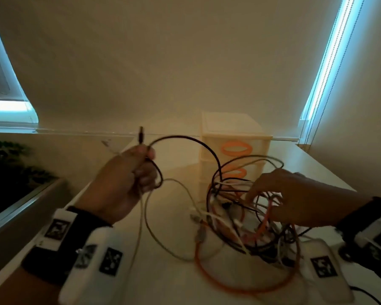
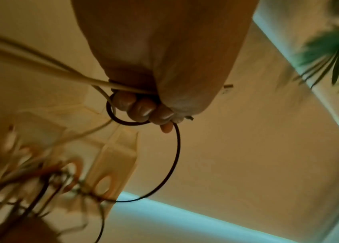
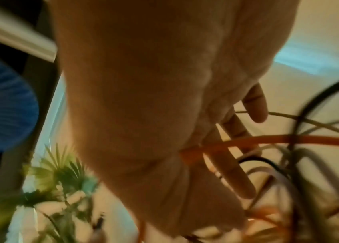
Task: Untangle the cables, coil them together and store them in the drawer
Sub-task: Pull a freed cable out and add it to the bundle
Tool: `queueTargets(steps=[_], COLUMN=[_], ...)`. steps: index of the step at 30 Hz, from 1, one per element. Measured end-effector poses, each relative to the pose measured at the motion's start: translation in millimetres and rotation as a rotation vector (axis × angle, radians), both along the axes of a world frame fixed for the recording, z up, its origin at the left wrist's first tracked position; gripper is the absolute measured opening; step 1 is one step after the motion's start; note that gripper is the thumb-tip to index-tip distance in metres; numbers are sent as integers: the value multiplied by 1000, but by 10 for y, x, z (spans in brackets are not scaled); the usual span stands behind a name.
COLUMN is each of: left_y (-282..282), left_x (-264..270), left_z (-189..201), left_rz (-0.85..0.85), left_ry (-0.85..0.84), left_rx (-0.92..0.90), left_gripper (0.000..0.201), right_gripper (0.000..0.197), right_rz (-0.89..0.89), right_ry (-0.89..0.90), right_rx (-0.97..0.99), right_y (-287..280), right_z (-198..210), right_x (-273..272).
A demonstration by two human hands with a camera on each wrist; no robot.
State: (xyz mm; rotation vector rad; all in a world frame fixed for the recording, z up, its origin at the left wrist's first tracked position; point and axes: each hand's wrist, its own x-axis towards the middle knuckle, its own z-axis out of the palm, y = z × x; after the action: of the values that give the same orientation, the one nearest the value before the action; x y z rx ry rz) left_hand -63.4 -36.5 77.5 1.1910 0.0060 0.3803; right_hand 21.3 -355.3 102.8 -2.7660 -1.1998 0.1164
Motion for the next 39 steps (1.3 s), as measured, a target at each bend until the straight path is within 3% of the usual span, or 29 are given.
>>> queueTargets(steps=[2, 4, 10, 13, 17, 19, 22, 24, 27, 30, 32, 34, 37, 39], left_y=[-165, -231, -279, -204, -98, -63, 4, 38, 71, 189, 288, 333, 235, 113], left_x=[-21, -40, -89, -80, -86, -75, -6, 51, 120, 153, 164, 166, 130, 102], left_z=[-42, -64, -75, -82, -80, -71, -92, -148, -217, -216, -202, -188, -159, -165], left_rz=[-57, -97, -327, -464, -586, -528, -265, -104, 22, 185, 276, 304, 182, 91], left_ry=[-14, -23, -102, -178, -265, -258, -133, -43, 11, 31, 35, 38, 45, 31], left_rx=[170, 218, 36, -65, -134, -96, 42, 144, 190, 134, 82, 32, -35, 13], left_gripper=[31, 30, 27, 31, 33, 34, 32, 32, 33, 34, 35, 35, 34, 34], right_gripper=[56, 59, 46, 34, 14, 17, 24, 22, 13, 17, 27, 34, 20, 11], right_rz=[66, 109, -71, -181, -84, -46, -92, -106, -53, -11, -75, -135, -124, -95], right_ry=[203, 220, 65, 137, 118, 176, 402, 406, 267, 166, 76, 6, 119, 195], right_rx=[72, 171, 456, 611, 542, 610, 969, 1080, 954, 411, 129, 130, 384, 421], right_y=[39, 123, 738, 899, 1022, 1030, 994, 969, 899, 781, 710, 670, 640, 629], right_z=[171, 284, -76, -155, -89, 19, 298, 492, 725, 920, 969, 942, 725, 548], right_x=[-138, -210, -214, -117, -14, 17, 52, 81, 131, 119, 148, 194, 181, 117])
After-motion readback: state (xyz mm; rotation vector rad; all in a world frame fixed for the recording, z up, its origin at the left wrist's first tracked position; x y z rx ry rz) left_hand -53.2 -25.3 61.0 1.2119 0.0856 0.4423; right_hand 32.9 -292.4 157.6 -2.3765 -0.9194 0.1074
